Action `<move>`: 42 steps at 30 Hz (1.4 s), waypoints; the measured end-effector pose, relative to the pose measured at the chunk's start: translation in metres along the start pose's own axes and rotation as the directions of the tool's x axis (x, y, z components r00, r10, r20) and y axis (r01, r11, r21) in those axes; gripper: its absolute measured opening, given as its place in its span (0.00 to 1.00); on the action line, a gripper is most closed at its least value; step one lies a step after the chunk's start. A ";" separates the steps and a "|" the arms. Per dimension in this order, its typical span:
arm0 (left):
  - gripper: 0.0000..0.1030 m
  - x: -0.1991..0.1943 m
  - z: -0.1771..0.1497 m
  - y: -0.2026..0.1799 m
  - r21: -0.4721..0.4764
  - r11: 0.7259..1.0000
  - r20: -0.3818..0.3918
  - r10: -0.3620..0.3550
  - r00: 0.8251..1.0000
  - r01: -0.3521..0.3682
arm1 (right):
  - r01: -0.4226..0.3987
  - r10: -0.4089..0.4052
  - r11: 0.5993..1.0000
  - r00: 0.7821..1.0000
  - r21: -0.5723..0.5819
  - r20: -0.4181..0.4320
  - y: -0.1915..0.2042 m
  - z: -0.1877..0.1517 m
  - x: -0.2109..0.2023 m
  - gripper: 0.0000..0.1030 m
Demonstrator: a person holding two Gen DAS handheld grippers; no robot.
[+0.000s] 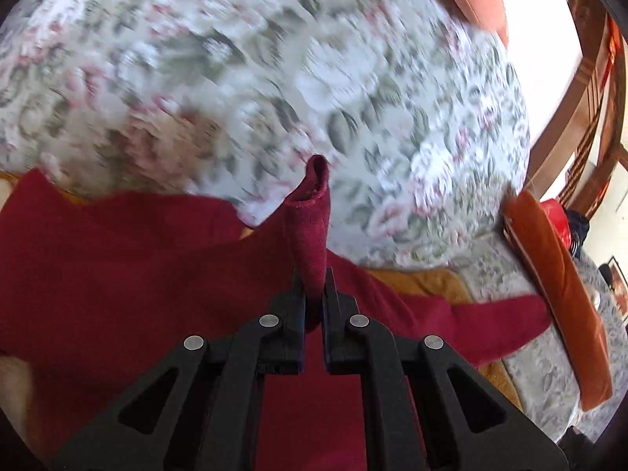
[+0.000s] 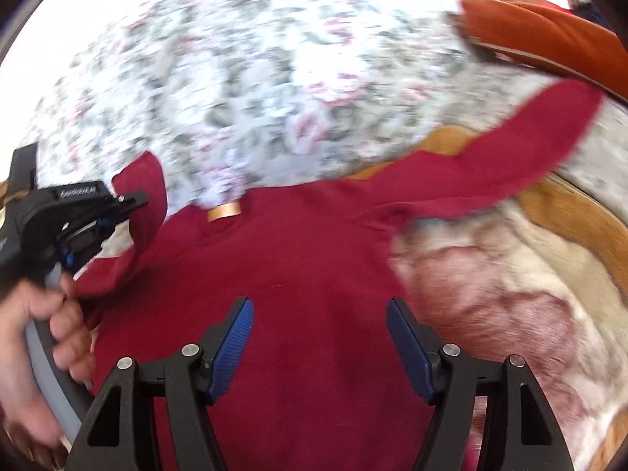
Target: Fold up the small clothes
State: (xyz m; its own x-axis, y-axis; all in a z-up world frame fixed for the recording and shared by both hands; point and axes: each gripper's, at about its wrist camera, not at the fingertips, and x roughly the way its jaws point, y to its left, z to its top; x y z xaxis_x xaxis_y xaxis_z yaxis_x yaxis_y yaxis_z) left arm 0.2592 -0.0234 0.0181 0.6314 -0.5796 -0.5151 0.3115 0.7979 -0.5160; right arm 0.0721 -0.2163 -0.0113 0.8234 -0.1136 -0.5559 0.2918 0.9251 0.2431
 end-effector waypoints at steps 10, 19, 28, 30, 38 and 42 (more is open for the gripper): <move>0.04 0.030 -0.023 -0.004 -0.044 0.999 -0.036 -0.031 0.999 0.029 | 0.023 -0.024 1.000 0.998 -0.021 -0.061 0.004 -0.008 0.019 0.66; 0.04 0.055 -0.021 -0.021 -0.079 0.992 -0.047 -0.102 0.994 0.098 | 0.038 -0.041 0.999 0.995 -0.034 -0.089 0.001 -0.010 0.031 0.66; 0.06 0.089 -0.034 -0.028 -0.066 0.990 -0.200 -0.135 0.971 0.124 | 0.031 -0.033 0.999 0.996 -0.021 -0.086 -0.002 -0.011 0.030 0.66; 0.12 0.092 -0.035 -0.023 -0.084 0.987 -0.220 -0.150 0.964 0.135 | 0.019 -0.019 1.000 0.998 0.006 -0.065 -0.006 -0.009 0.025 0.66; 0.14 0.102 -0.045 -0.014 -0.122 0.977 -0.246 -0.203 0.948 0.177 | -0.117 0.137 0.981 0.983 -0.155 0.122 0.006 0.058 0.022 0.66; 0.36 0.096 -0.046 -0.018 -0.157 0.942 -0.280 -0.330 0.901 0.296 | -0.262 0.269 0.944 0.963 -0.202 0.007 0.028 0.110 0.055 0.66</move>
State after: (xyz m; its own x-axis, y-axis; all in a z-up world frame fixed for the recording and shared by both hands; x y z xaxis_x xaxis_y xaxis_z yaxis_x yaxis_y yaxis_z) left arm 0.2814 -0.1007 -0.0533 0.2673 -0.8322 -0.4858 0.3692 0.5541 -0.7461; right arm 0.1796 -0.2371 0.0525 0.8750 0.1369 -0.4644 -0.0386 0.9759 0.2149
